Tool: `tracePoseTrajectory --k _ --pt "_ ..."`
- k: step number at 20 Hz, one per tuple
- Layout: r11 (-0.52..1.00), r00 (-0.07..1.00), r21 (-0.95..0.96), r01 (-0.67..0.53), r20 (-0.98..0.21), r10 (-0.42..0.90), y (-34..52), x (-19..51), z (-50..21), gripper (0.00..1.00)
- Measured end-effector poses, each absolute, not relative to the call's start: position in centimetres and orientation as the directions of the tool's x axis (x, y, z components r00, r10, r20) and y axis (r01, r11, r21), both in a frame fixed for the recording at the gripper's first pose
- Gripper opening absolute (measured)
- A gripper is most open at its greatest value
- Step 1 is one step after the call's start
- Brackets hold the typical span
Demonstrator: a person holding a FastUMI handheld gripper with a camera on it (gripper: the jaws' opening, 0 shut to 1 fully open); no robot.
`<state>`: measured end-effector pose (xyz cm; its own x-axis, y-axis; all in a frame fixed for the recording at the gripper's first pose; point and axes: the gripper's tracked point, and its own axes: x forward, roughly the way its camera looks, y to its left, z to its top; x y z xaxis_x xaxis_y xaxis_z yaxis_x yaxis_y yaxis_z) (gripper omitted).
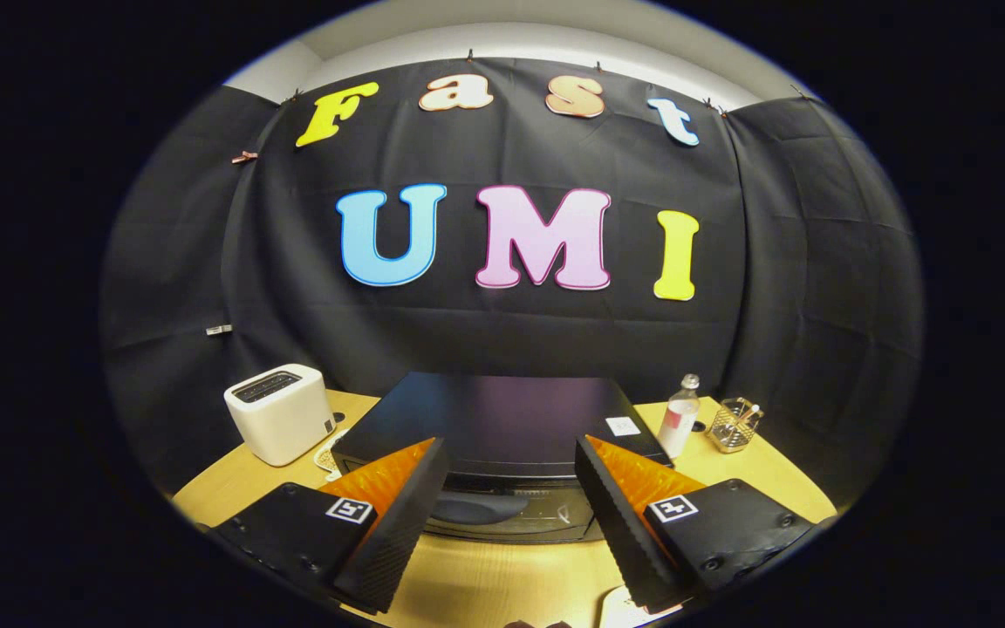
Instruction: Open the toaster oven, put the food inside, and close the toaster oven door.
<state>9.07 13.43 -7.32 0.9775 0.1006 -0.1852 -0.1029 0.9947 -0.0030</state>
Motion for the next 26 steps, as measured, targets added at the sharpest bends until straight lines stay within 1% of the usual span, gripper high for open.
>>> tracePoseTrajectory --k 8,10,12,13,15,17,19,22,26 --pt "0.992 0.958 -0.040 -0.117 -0.270 0.102 16.6 11.6 -12.2 0.98" --pt "0.993 0.942 -0.030 -0.117 -0.320 0.101 17.0 11.7 -14.1 0.98" --pt "0.996 0.948 -0.007 -0.093 -0.305 0.086 16.7 12.1 -13.5 0.99" --pt "0.996 0.941 -0.002 -0.091 -0.327 0.085 16.6 12.1 -14.2 0.98" --pt "0.997 0.942 0.013 -0.075 -0.327 0.075 16.6 12.5 -14.4 0.99" --pt "0.996 0.944 -0.015 -0.091 -0.319 0.081 17.0 12.3 -14.2 0.99" --pt "0.995 0.932 0.022 -0.097 -0.347 0.099 17.3 11.6 -14.7 1.00" --pt "0.994 0.933 0.015 -0.110 -0.344 0.109 17.1 10.4 -15.0 1.00" --pt "0.994 0.932 0.017 -0.107 -0.345 0.106 16.9 7.5 -16.1 1.00"
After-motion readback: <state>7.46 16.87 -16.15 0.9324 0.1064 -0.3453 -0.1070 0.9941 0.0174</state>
